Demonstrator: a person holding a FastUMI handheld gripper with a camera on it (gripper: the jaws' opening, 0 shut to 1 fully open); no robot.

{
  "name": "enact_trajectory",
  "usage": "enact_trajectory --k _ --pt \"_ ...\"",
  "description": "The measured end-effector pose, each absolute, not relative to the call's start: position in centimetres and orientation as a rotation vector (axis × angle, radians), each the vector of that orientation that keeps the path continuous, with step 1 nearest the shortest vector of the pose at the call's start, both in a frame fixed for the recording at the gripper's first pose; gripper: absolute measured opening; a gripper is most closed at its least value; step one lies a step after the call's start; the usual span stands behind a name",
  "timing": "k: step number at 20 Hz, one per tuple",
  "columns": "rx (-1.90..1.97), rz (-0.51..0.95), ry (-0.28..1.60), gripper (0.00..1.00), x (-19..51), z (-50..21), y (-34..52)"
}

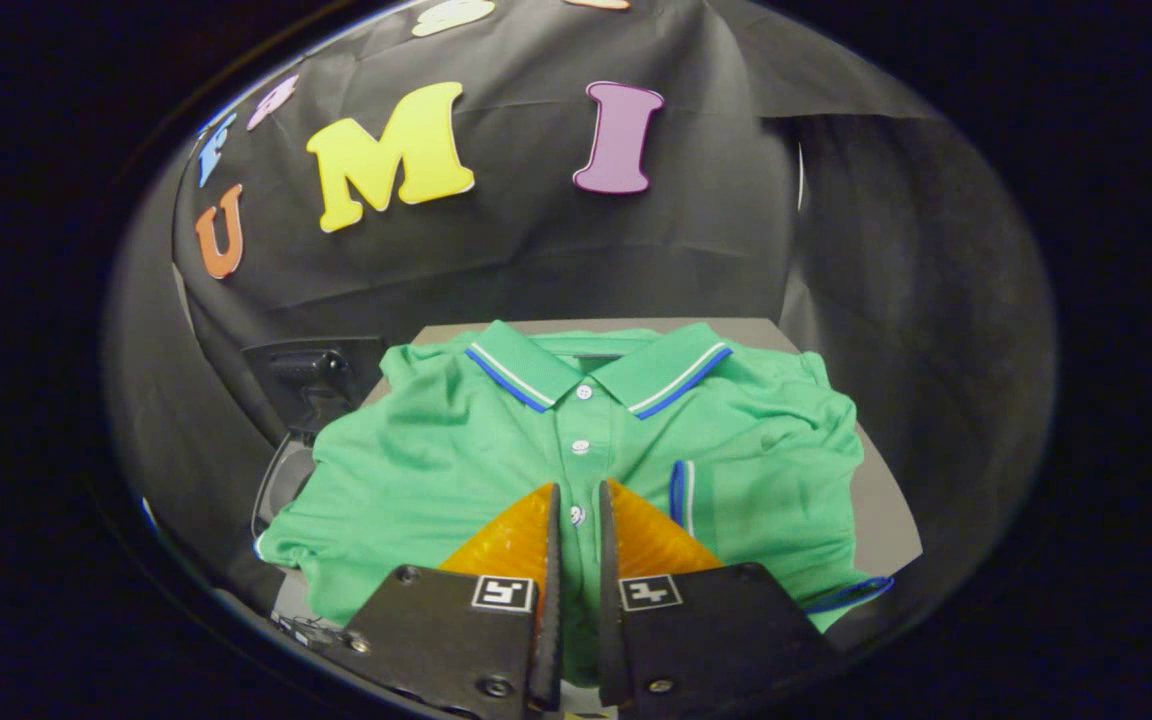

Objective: Put the clothes into the washing machine and then close the washing machine lid.

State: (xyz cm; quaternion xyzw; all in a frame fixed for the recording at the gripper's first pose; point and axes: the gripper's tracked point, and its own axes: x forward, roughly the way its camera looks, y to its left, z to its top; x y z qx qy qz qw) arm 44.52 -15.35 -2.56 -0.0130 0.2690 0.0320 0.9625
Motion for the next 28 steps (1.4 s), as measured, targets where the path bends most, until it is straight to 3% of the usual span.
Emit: enact_trajectory --k 3,9,19,28 --pt "0.029 0.073 0.55 0.11 44.5 -2.3 -15.2" --pt "0.129 0.091 0.391 0.09 45.1 5.4 -13.5" --pt "0.017 0.324 0.233 0.09 43.2 16.5 -1.9" --pt "-0.016 0.611 0.234 0.08 42.1 18.0 13.1"
